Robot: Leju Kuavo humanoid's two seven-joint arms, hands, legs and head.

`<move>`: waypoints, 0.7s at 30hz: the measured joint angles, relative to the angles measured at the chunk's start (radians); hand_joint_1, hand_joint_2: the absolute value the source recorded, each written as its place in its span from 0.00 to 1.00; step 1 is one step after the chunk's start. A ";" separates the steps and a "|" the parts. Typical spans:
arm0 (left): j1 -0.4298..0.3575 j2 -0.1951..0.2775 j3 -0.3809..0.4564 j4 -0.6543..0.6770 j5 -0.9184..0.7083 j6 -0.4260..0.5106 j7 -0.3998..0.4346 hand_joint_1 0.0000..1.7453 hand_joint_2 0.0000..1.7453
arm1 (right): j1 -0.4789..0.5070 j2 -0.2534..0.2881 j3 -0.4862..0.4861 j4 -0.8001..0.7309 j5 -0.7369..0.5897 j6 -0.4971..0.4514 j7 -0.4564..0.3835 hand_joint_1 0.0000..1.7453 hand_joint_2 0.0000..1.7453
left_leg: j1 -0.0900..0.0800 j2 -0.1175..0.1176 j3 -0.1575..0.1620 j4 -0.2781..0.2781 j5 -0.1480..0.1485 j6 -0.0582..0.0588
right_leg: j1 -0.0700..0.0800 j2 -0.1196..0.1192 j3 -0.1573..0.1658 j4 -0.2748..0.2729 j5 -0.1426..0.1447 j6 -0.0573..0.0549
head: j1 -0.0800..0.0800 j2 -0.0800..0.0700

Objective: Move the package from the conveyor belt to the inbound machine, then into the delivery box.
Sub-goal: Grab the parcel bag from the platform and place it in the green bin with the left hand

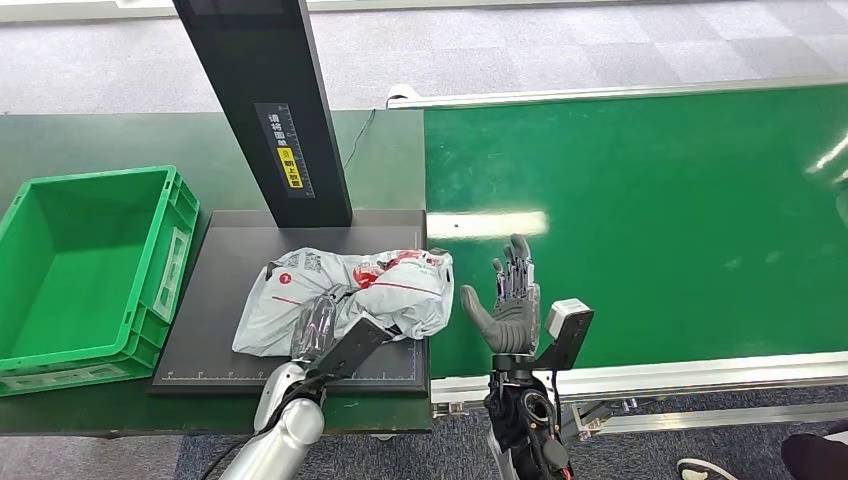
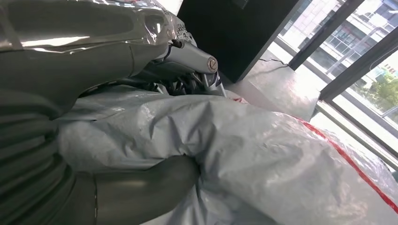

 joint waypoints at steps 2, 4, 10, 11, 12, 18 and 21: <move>-0.004 0.000 0.000 0.004 0.004 0.003 -0.001 0.90 1.00 | 0.001 0.000 -0.002 0.000 0.000 0.002 0.001 0.00 1.00 | 0.000 0.000 0.000 0.000 0.000 0.000 | 0.000 0.000 0.000 0.000 0.000 0.000 | 0.000 0.000; -0.007 0.000 0.001 0.006 0.010 0.006 -0.005 0.91 1.00 | 0.001 0.000 -0.005 -0.001 0.001 0.004 0.001 0.00 1.00 | 0.000 0.000 0.000 0.000 0.000 0.000 | 0.000 0.000 0.000 0.000 0.000 0.000 | 0.000 0.000; 0.002 0.000 0.013 -0.011 0.066 0.042 -0.061 0.92 1.00 | 0.019 0.000 -0.017 -0.017 0.008 0.005 0.002 0.00 1.00 | 0.000 0.000 0.000 0.000 0.000 0.000 | 0.000 0.000 0.000 0.000 0.000 0.000 | 0.000 0.000; 0.012 0.001 0.019 -0.031 0.089 0.055 -0.081 0.92 1.00 | 0.023 0.000 -0.020 -0.019 0.009 0.004 0.002 0.00 1.00 | 0.000 0.000 0.000 0.000 0.000 0.000 | 0.000 0.000 0.000 0.000 0.000 0.000 | 0.000 0.000; 0.026 0.001 0.025 -0.060 0.115 0.071 -0.101 0.94 1.00 | 0.028 0.000 -0.023 -0.022 0.009 0.004 0.001 0.00 1.00 | 0.000 0.000 -0.001 0.000 0.000 0.000 | 0.000 0.000 -0.001 0.000 0.000 0.000 | 0.000 0.000; 0.193 0.020 0.046 -0.439 0.245 0.158 -0.177 0.95 1.00 | 0.042 -0.001 -0.039 -0.029 0.008 0.000 -0.009 0.00 1.00 | 0.000 0.001 -0.002 0.000 0.000 0.000 | 0.000 0.001 -0.003 0.000 0.000 0.000 | 0.000 0.000; 0.286 0.029 0.045 -0.667 0.268 0.235 -0.229 0.94 1.00 | 0.039 -0.001 -0.049 -0.029 0.008 0.000 -0.012 0.00 1.00 | 0.000 0.001 -0.003 0.000 0.000 0.000 | 0.000 0.000 -0.003 0.000 0.000 0.000 | 0.000 0.000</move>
